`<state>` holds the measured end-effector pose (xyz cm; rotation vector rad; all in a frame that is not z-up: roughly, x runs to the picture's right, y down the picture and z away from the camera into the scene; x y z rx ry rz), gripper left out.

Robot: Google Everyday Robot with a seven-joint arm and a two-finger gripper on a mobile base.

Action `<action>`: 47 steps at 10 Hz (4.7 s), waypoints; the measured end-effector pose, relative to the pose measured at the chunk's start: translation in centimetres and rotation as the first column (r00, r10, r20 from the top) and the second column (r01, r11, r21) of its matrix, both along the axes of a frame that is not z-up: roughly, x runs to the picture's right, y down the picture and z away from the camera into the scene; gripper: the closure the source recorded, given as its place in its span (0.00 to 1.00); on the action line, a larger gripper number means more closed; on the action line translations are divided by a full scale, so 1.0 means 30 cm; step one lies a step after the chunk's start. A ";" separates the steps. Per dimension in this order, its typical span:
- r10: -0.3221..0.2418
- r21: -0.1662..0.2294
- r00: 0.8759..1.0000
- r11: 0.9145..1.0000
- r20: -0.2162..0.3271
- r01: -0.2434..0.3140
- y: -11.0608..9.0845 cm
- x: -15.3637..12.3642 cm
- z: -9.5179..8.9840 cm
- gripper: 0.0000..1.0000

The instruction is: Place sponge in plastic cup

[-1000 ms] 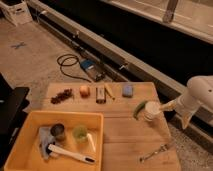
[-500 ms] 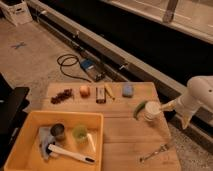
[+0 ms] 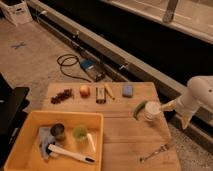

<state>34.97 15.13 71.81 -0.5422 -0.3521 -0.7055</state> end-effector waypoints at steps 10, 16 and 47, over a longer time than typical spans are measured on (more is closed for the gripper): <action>-0.008 0.021 1.000 1.000 0.001 0.008 -0.004 0.000 -0.004 0.20; -0.121 0.235 0.992 0.964 -0.045 0.128 -0.272 -0.131 -0.078 0.20; -0.307 0.360 0.946 0.898 0.106 0.251 -0.716 -0.595 0.380 0.20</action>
